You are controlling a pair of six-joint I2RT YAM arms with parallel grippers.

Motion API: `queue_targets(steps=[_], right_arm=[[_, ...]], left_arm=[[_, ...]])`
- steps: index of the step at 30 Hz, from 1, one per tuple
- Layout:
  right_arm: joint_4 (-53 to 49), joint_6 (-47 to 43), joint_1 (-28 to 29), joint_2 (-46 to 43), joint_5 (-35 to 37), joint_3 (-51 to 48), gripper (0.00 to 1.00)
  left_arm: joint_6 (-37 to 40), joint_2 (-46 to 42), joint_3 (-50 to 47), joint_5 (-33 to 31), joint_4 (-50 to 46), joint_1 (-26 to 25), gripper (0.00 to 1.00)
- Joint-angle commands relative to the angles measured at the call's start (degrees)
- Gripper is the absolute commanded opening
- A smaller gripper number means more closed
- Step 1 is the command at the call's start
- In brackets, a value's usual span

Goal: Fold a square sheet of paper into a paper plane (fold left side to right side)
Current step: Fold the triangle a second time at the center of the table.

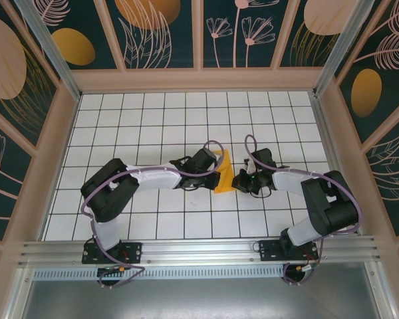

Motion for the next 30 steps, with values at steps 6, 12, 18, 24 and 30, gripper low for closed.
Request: queue_targets(steps=[6,12,18,24,30], right_arm=[[-5.5,-1.3,0.7,1.5,3.5,-0.4,0.05],[-5.9,-1.5,0.8,1.7,3.5,-0.3,0.05],[-6.0,-1.5,0.9,1.5,3.6,-0.4,0.05],[-6.2,-1.5,1.0,1.7,3.6,-0.4,0.05],[-6.3,-1.7,1.0,1.9,3.7,-0.4,0.05]], left_arm=[[1.4,2.1,2.1,-1.9,-1.6,1.9,0.03],[1.7,3.4,2.9,-2.1,-1.6,2.1,0.03],[1.9,4.5,3.3,-2.5,-1.5,2.1,0.04],[1.9,5.2,3.8,-3.1,-1.8,2.2,0.04],[2.0,4.8,3.9,-4.6,-2.9,2.2,0.04]])
